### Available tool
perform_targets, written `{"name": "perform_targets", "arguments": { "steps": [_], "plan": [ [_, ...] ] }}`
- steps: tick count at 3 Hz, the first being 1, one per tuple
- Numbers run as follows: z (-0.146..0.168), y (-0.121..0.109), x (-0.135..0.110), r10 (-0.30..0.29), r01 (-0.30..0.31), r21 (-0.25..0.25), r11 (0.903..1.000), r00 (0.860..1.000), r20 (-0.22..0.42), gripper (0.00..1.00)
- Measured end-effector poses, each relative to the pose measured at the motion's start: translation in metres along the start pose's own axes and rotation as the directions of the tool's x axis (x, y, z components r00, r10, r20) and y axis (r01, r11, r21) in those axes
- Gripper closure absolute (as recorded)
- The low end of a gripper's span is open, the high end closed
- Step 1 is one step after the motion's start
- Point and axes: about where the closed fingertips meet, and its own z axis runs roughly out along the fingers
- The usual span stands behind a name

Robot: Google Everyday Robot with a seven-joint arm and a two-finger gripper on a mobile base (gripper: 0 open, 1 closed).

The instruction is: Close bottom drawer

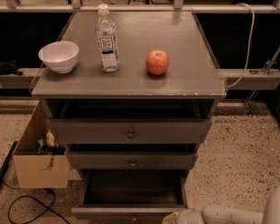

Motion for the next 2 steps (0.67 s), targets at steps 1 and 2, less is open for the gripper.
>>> {"name": "perform_targets", "arguments": {
  "steps": [1, 2],
  "plan": [
    [0.0182, -0.0103, 0.0161, 0.038, -0.038, 0.004, 0.9993, 0.999, -0.009, 1.0],
    [0.0206, -0.012, 0.0178, 0.042, -0.042, 0.006, 0.9991, 0.999, -0.009, 0.84]
  ]
}}
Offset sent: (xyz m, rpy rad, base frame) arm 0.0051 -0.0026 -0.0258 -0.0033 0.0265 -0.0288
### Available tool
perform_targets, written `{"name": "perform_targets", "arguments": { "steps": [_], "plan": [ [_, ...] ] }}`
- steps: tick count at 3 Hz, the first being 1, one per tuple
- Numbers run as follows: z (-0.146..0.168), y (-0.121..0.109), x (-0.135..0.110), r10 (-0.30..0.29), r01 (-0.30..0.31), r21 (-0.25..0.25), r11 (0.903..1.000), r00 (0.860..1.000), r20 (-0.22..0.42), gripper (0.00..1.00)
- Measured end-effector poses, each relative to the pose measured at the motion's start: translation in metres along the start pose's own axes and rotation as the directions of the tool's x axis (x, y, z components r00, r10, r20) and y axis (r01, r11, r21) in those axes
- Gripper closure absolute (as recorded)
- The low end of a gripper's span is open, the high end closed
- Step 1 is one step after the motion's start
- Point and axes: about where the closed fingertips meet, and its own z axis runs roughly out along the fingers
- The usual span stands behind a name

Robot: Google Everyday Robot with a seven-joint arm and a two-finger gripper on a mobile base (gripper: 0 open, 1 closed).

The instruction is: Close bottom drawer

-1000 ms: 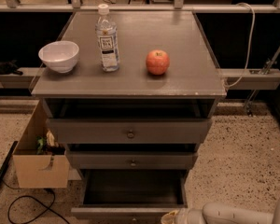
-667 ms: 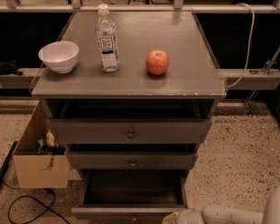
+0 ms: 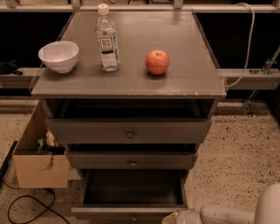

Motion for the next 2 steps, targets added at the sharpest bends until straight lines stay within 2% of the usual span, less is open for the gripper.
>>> {"name": "perform_targets", "arguments": {
  "steps": [2],
  "plan": [
    [0.0009, 0.0012, 0.0002, 0.002, -0.002, -0.004, 1.0, 1.0, 0.001, 0.37]
  ]
}}
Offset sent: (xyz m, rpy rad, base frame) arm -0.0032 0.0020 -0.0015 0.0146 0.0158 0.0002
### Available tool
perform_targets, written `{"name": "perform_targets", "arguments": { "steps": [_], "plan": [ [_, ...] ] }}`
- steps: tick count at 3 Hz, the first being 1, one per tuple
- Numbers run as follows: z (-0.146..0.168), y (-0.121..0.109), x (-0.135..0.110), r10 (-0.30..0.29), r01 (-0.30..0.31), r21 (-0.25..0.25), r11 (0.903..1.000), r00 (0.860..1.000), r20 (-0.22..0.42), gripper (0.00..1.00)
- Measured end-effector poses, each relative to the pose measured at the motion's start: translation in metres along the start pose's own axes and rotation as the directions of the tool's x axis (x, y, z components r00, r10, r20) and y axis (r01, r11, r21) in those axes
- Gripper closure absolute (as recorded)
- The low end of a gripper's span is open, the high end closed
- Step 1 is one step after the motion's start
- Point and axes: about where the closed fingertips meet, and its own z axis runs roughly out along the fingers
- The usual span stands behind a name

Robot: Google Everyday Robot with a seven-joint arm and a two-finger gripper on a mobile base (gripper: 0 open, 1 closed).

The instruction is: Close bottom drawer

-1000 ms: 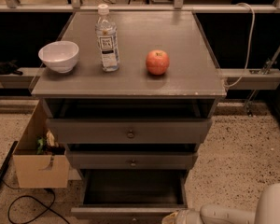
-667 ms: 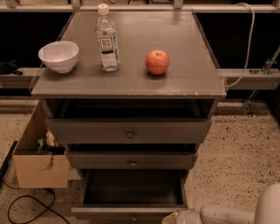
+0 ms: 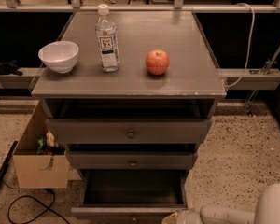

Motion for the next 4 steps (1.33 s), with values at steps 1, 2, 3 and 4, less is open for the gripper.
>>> {"name": "perform_targets", "arguments": {
  "steps": [1, 2, 3, 4],
  "plan": [
    [0.01, -0.006, -0.014, -0.001, 0.001, -0.028, 0.9996, 1.0, 0.006, 0.14],
    [0.01, -0.004, -0.013, -0.001, 0.001, -0.028, 0.9996, 1.0, 0.006, 0.0],
    [0.012, -0.016, -0.037, -0.037, 0.037, -0.016, 0.9992, 0.999, 0.009, 0.18],
    [0.024, -0.062, -0.092, -0.101, 0.101, 0.024, 0.9946, 0.995, -0.005, 0.5]
  ]
}}
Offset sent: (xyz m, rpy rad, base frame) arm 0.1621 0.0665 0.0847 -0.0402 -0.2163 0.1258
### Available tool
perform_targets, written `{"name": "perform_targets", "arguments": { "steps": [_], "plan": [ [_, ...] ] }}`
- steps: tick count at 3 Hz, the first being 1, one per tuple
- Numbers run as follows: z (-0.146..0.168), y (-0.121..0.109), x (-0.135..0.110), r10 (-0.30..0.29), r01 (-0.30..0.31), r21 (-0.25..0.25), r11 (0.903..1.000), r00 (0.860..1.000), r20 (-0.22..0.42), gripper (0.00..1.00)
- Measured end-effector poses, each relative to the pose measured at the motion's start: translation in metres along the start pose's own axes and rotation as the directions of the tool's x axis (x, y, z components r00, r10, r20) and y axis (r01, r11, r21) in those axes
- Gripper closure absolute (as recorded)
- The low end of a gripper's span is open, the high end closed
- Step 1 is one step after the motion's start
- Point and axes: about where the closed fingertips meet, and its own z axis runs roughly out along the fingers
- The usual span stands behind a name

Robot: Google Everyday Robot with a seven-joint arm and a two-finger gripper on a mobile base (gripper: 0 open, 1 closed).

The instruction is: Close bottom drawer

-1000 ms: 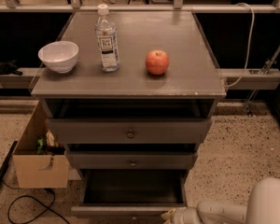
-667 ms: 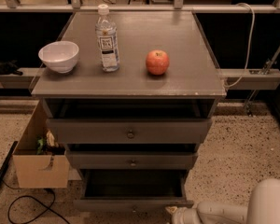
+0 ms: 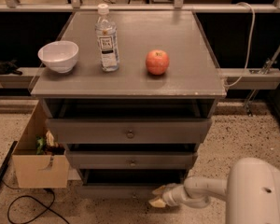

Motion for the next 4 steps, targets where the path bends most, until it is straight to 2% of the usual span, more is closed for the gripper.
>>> {"name": "perform_targets", "arguments": {
  "steps": [1, 2, 4],
  "plan": [
    [0.0108, -0.0445, -0.037, -0.045, 0.045, 0.039, 0.9982, 0.999, -0.012, 0.73],
    [0.0135, -0.0478, -0.042, -0.053, 0.054, 0.041, 0.9977, 0.999, -0.011, 0.7],
    [0.0136, -0.0478, -0.042, -0.053, 0.054, 0.041, 0.9977, 0.999, -0.011, 0.23]
  ]
}}
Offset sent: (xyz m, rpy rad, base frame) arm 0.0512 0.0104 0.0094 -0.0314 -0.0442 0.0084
